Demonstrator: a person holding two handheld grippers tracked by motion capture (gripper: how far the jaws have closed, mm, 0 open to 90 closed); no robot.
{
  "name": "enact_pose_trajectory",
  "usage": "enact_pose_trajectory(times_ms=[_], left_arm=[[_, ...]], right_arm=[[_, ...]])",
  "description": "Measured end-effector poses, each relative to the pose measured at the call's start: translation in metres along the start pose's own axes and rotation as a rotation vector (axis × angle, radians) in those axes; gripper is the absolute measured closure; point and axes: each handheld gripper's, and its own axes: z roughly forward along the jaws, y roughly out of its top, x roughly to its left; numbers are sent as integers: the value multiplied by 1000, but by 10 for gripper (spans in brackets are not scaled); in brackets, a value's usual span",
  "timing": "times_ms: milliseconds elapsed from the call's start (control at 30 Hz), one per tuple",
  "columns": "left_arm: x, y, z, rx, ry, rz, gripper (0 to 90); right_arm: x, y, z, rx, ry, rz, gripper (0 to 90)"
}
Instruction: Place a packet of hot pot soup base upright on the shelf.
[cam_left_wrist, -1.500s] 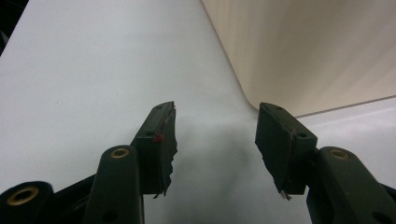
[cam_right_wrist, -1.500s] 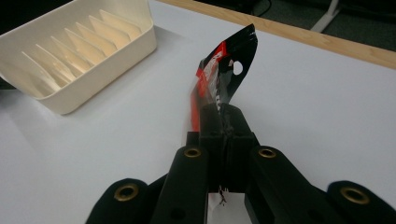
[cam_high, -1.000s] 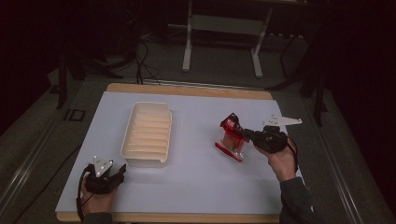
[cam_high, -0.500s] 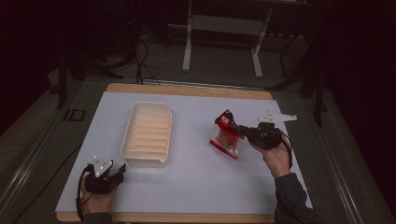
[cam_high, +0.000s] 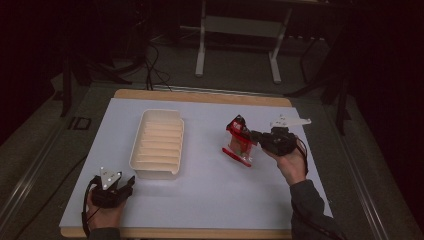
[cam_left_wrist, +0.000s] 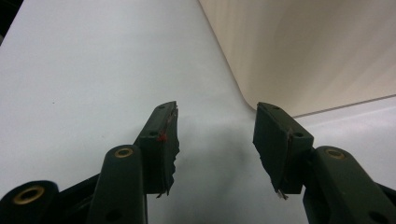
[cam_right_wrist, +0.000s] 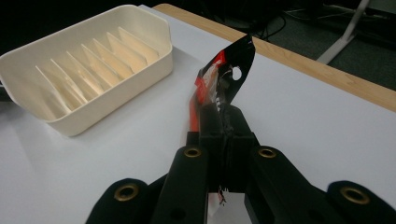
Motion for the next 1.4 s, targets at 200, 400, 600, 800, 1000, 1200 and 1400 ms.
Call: enact_pose_trajectory(times_ms=[200, 400, 600, 800, 1000, 1200, 1400], left_arm=[[0, 0, 0, 0, -2, -3, 497], [0, 0, 0, 1, -1, -2, 497], [0, 0, 0, 0, -3, -4, 497], [0, 0, 0, -2, -4, -5, 497], [0, 0, 0, -2, -4, -6, 497], [0, 0, 0, -1, -3, -6, 498], [0, 0, 0, -2, -2, -6, 497]], right_arm=[[0, 1, 6, -3, 6, -23, 890], [-2, 1, 12, -11, 18, -35, 889], [-3, 4, 17, -7, 22, -62, 889], [-2, 10, 22, -6, 22, -86, 889], [-4, 14, 28, -4, 23, -99, 889], [-4, 16, 32, -11, 32, -114, 889], [-3, 19, 34, -15, 37, -137, 889]])
